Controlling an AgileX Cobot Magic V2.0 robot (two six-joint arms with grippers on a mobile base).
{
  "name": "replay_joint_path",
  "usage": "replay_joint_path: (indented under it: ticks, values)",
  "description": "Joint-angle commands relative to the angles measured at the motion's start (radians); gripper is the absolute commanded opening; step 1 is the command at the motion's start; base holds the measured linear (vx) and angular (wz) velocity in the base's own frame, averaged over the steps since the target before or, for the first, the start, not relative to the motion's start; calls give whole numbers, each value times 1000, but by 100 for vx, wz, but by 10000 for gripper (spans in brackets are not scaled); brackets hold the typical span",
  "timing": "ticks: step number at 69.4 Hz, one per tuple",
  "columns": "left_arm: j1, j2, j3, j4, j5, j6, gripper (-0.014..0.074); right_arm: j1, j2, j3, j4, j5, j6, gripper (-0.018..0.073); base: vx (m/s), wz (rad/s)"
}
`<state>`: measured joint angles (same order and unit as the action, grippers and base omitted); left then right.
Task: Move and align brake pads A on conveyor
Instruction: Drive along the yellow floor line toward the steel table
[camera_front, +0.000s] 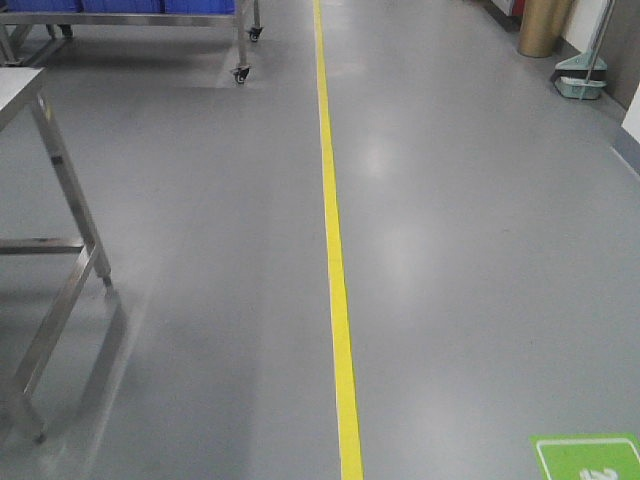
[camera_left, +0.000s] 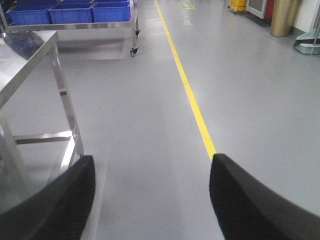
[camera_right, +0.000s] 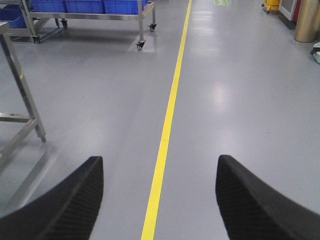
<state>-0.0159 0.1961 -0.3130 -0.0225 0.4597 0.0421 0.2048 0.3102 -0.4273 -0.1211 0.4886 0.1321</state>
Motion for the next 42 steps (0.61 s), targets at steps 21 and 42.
replay_joint_path:
  ticks: [21, 42]
  values:
    - [-4, 6, -26, -6, -75, -7, 464, -4, 15, -28, -13, -71, -4, 468, 65, -6]
    - [-4, 6, -26, -6, -75, -7, 464, -4, 15, -28, -13, -69, -4, 468, 64, -2]
